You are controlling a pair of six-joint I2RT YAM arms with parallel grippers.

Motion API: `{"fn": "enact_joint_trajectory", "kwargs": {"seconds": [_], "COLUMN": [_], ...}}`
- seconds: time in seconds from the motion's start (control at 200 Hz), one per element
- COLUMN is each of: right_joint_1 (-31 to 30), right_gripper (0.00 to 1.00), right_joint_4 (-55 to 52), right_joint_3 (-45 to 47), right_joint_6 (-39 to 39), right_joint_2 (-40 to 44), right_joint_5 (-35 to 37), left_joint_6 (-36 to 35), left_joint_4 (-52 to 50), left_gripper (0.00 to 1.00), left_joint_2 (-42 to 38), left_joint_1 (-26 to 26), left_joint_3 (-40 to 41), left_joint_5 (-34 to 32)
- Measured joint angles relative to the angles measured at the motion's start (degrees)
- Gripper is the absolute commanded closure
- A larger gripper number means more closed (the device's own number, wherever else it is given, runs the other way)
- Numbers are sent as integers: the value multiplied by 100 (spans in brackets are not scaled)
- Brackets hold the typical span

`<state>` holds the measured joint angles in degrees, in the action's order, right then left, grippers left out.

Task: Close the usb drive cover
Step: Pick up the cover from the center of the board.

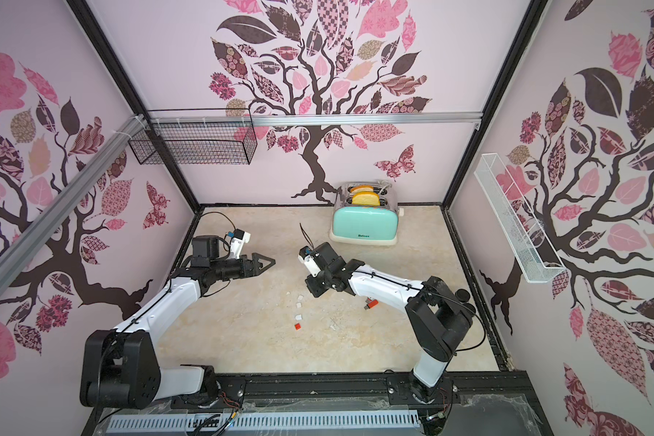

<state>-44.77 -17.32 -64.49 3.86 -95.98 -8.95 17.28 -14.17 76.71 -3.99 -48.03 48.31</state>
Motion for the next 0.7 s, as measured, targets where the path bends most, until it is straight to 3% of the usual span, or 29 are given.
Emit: {"fn": "enact_joint_trajectory", "kwargs": {"seconds": [0.4,0.7], "right_joint_1": [-122,-304], "right_gripper": [84,84], "right_joint_4": [1655,2162], "right_joint_3": [831,975], "right_joint_6": [850,1082], "right_joint_2": [472,520], "right_joint_5": [-669,-844], "left_joint_6": [142,225], "left_joint_4": [125,153], "left_gripper": [19,39], "left_joint_2": [72,129], "left_joint_1": [-431,-614], "left_joint_3": [15,20], "left_joint_5": [612,684]}}
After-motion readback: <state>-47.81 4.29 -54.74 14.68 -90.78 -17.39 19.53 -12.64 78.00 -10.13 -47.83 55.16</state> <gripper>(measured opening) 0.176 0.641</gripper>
